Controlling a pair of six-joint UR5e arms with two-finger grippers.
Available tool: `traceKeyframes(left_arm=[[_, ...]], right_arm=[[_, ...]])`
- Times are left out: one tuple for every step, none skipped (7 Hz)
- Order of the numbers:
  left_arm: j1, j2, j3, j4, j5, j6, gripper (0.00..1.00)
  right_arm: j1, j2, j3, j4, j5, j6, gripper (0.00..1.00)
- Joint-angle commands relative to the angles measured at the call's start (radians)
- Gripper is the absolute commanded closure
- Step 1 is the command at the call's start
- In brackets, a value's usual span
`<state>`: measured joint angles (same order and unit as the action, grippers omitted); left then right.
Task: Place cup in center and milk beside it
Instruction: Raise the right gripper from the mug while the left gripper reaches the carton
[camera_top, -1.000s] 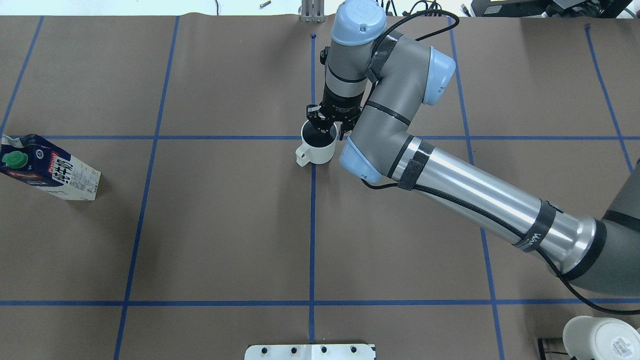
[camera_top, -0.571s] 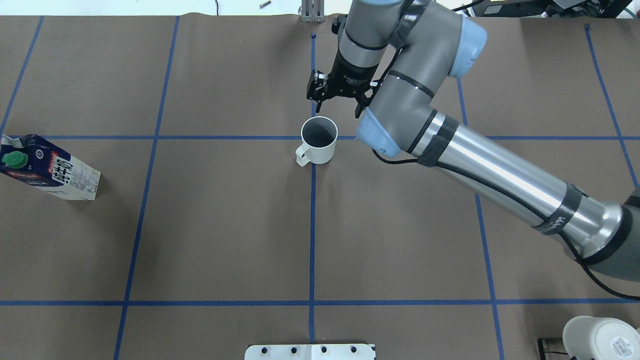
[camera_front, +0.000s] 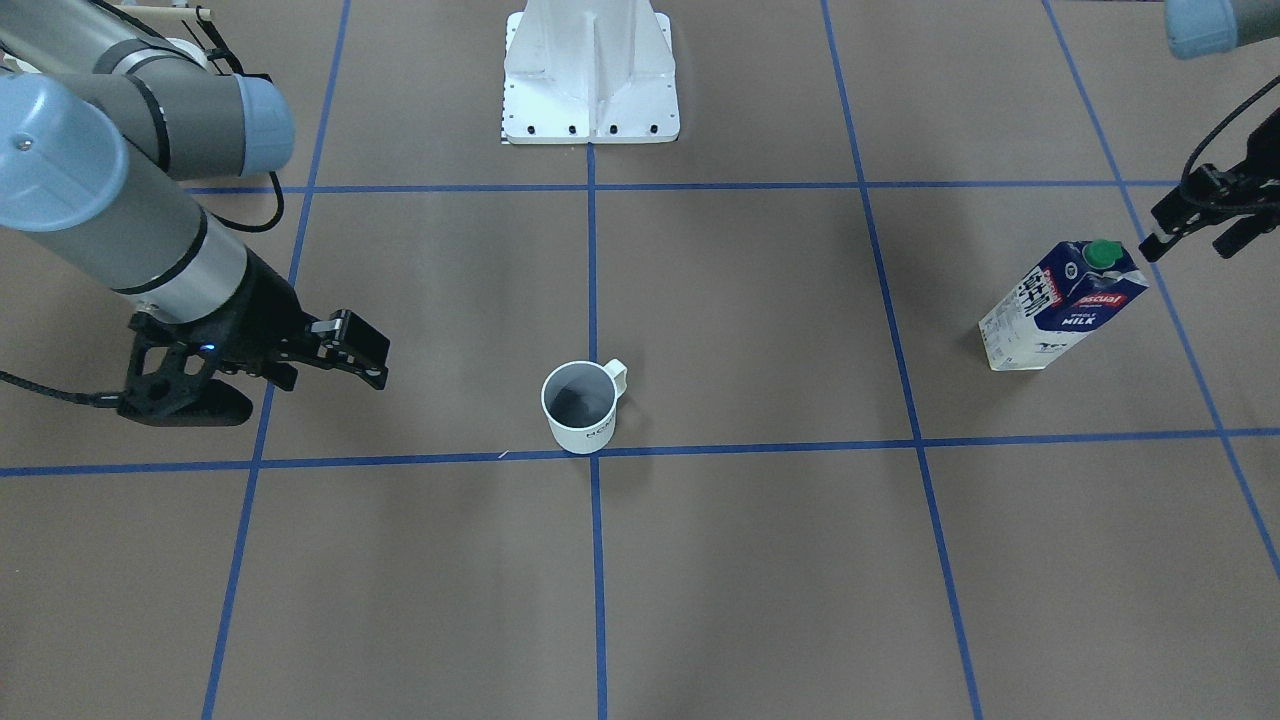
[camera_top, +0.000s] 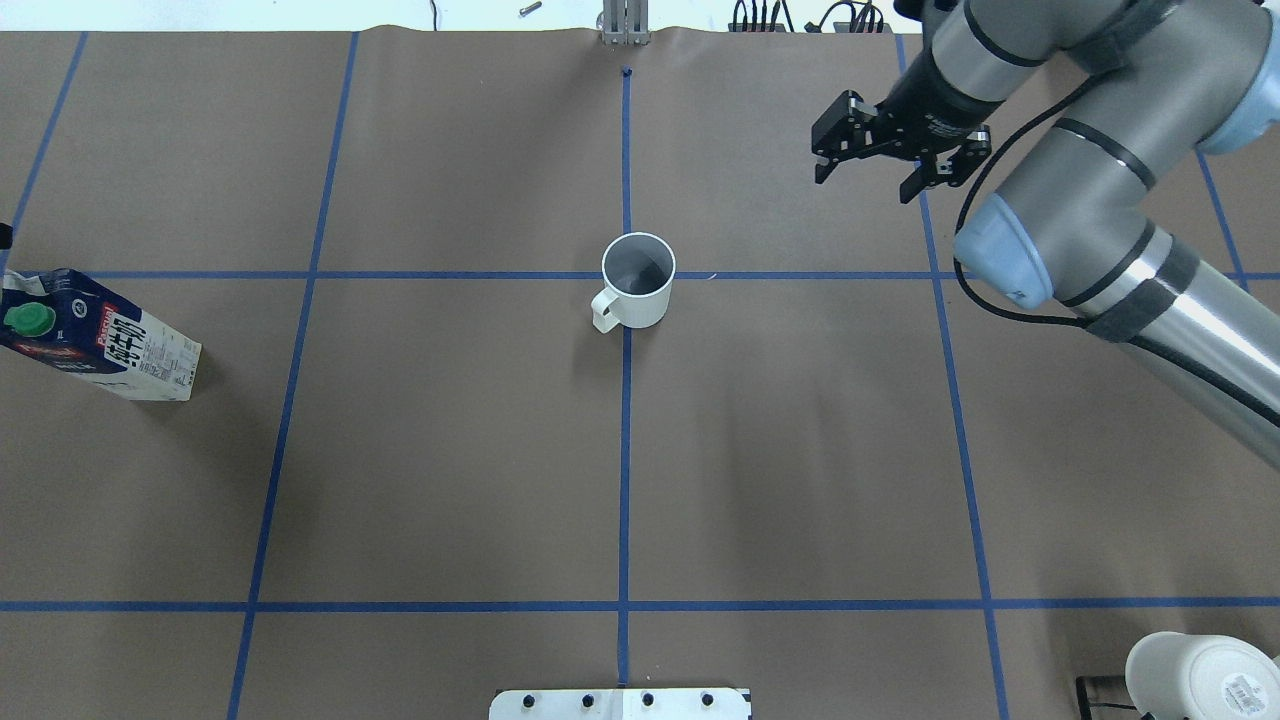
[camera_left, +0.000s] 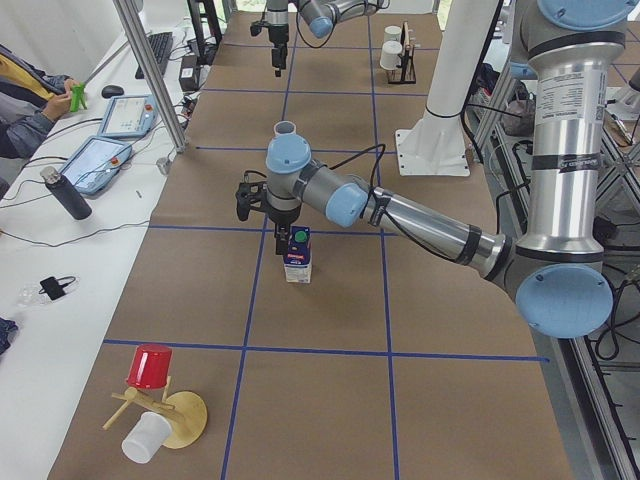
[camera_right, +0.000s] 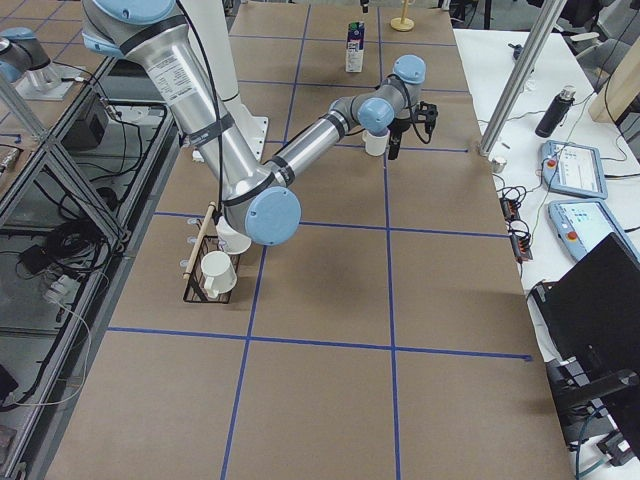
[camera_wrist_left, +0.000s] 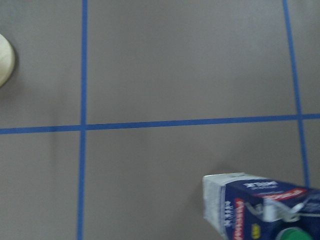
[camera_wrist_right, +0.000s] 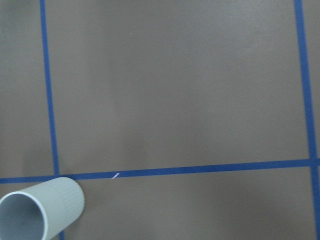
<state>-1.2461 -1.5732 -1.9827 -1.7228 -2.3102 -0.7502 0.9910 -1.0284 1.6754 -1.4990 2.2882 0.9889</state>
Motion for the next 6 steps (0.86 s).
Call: traceKeyframes(left_arm=[[0.049,-0.034,0.031,0.002,0.025,-0.047,0.02],[0.063,-0.034,0.033,0.002,0.04,-0.044,0.02],[0.065,-0.03,0.031,0.002,0.04,-0.038,0.02],[0.082,-0.027,0.031,0.002,0.041,-0.037,0.02],[0.102,-0.028,0.039,0.002,0.052,-0.035,0.02],[0.111,-0.027,0.041,0.002,0.069,-0.034,0.02]], right_arm=[[0.041,-0.093,0.01,0.008,-0.009,-0.136,0.0],[0.043,-0.097,0.01,0.008,-0.016,-0.136,0.0],[0.043,-0.101,0.01,0.009,-0.019,-0.136,0.0],[0.043,-0.119,0.013,0.014,-0.027,-0.138,0.0],[0.044,-0.14,0.013,0.016,-0.029,-0.145,0.0],[0.057,-0.148,0.018,0.016,-0.029,-0.163,0.0]])
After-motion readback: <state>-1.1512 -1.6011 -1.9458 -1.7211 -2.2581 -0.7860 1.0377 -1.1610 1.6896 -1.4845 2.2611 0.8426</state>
